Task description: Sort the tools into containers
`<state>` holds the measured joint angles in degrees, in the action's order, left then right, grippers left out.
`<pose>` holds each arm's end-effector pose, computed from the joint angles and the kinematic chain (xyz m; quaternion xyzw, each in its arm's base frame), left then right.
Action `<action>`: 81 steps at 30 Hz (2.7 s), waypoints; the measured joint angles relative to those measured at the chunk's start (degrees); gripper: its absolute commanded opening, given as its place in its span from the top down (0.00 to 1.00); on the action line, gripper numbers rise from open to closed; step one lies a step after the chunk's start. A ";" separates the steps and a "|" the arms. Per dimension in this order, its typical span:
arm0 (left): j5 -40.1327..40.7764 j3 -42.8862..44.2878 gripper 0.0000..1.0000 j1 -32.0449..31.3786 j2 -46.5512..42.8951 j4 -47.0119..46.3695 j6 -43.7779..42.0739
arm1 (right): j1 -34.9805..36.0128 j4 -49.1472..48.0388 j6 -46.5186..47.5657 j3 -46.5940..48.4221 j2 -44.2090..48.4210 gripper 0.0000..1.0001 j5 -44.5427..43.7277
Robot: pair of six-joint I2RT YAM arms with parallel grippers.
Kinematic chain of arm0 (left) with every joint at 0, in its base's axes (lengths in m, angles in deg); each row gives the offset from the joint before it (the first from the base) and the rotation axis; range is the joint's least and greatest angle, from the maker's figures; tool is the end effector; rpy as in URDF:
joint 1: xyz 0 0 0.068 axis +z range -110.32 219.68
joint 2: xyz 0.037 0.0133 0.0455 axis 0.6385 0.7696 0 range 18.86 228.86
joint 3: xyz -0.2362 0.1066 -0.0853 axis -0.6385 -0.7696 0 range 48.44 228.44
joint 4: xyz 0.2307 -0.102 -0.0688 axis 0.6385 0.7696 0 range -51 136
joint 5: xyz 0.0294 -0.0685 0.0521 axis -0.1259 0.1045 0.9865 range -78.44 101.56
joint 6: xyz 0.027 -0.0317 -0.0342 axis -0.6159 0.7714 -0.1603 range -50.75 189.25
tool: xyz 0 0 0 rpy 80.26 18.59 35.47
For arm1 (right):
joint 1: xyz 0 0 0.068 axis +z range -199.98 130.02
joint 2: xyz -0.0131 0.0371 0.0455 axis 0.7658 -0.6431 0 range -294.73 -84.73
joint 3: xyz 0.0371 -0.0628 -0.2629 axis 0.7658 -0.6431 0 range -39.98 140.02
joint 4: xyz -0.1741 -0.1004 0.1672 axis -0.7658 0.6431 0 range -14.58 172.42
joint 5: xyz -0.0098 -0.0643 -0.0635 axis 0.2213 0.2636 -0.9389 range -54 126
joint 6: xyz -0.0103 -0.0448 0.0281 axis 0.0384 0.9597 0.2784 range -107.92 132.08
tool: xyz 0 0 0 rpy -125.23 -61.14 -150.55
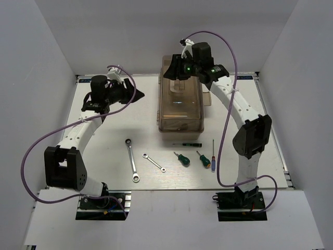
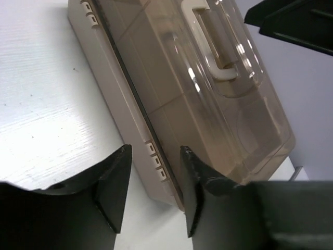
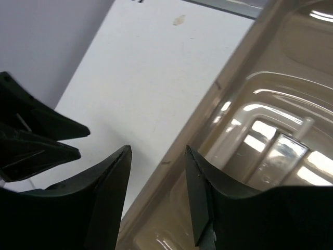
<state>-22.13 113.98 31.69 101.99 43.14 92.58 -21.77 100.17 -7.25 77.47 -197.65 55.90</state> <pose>0.3304 -0.0664 0.3205 0.0554 0.8068 -0.3759 0.4524 0.4024 0.2295 0.3988 -0.1611 0.7978 0.3567 0.4585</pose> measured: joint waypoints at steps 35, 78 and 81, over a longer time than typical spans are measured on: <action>-7.02 6.05 0.29 0.00 6.08 -4.61 -0.15 | 1.73 7.30 -10.47 1.40 -5.33 0.52 -14.88; -11.61 25.14 0.29 -7.52 26.03 -10.23 7.80 | -5.27 5.29 -21.07 2.49 -7.58 0.68 2.71; -10.43 26.29 0.29 -7.98 27.41 -9.97 8.57 | -5.38 4.81 -21.14 2.23 -7.58 0.68 2.97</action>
<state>-32.56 140.28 23.72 129.40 33.17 101.15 -27.15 104.98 -28.39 79.69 -205.23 58.87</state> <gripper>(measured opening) 0.710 0.321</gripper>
